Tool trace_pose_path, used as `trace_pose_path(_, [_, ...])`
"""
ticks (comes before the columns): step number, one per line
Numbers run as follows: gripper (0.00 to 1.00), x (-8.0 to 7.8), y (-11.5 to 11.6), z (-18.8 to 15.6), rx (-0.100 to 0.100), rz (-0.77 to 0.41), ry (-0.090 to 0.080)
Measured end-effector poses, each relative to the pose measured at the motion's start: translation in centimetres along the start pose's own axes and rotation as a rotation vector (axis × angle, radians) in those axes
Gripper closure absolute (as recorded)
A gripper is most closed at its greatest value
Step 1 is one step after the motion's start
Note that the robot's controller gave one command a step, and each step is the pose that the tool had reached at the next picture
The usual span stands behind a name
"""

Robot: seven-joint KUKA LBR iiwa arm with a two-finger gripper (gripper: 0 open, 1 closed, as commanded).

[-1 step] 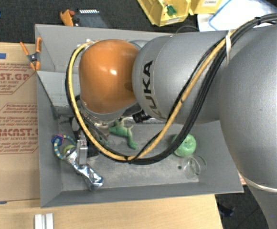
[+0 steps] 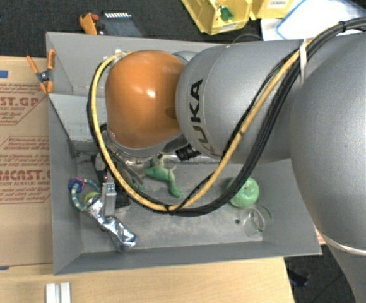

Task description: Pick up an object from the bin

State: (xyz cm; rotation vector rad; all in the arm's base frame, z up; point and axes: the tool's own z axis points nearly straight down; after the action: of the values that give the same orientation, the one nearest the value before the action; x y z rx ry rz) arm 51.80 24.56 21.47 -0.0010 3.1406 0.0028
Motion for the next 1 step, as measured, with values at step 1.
trace_pose_path(1, [0.0,2.26,-1.92,9.25,-0.002,0.08,-0.003])
